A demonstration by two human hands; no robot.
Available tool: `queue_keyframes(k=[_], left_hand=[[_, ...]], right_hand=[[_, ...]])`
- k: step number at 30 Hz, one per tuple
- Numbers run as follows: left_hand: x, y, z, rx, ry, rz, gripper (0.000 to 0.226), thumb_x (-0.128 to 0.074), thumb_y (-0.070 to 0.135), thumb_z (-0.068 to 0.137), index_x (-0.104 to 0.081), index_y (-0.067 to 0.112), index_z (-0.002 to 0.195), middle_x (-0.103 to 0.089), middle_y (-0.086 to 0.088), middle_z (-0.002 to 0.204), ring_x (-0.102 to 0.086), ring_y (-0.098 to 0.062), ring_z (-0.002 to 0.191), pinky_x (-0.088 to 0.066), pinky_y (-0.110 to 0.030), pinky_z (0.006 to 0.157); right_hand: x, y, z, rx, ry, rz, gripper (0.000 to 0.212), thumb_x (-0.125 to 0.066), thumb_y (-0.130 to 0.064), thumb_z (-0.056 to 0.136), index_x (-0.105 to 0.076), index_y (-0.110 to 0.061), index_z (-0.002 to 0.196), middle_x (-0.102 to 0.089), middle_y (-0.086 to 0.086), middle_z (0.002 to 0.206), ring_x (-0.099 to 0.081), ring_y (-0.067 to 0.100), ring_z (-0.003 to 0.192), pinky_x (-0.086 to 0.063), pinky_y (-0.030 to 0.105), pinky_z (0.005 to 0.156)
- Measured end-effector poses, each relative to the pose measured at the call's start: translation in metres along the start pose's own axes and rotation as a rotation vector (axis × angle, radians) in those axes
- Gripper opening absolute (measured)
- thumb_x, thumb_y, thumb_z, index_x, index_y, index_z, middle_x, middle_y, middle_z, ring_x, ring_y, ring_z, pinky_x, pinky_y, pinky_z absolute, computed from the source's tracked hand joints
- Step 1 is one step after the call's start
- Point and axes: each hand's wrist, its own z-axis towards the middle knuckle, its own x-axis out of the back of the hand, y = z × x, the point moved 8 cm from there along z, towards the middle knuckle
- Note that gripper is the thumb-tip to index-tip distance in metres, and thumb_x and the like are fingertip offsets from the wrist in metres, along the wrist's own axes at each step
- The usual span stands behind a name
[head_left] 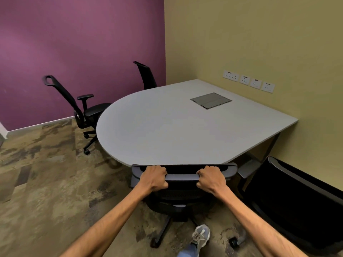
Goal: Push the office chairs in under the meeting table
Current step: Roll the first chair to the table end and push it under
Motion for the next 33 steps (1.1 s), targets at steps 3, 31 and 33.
queue_keyframes(k=[3,31,33], left_hand=[[0.007,0.01,0.022,-0.016,0.026,-0.03,0.026,-0.051,0.021,0.058,-0.026,0.015,0.053,-0.031,-0.003,0.051,-0.021,-0.02,0.048,-0.022,-0.035,0.05],[0.003,-0.03,0.086,0.082,-0.007,-0.013,0.021,-0.048,0.039,0.056,-0.049,0.019,0.062,-0.049,0.002,0.056,-0.053,-0.025,0.054,-0.029,-0.03,0.05],[0.009,-0.024,0.08,0.036,0.133,-0.065,0.031,-0.051,0.053,0.06,-0.047,0.023,0.063,-0.048,0.004,0.05,-0.058,-0.025,0.052,-0.027,-0.028,0.046]], right_hand=[[0.002,0.024,0.015,-0.013,-0.006,-0.021,0.02,-0.048,-0.028,0.068,-0.064,-0.017,0.064,-0.045,-0.003,0.048,-0.039,0.015,0.047,-0.026,0.028,0.053],[-0.009,0.043,0.083,0.04,0.018,0.139,0.008,-0.055,-0.024,0.066,-0.06,-0.017,0.067,-0.054,0.0,0.054,-0.055,0.022,0.053,-0.028,0.029,0.054],[-0.001,0.049,0.073,0.057,0.07,0.182,0.015,-0.058,-0.027,0.066,-0.053,-0.018,0.076,-0.057,0.003,0.068,-0.056,0.026,0.066,-0.034,0.034,0.061]])
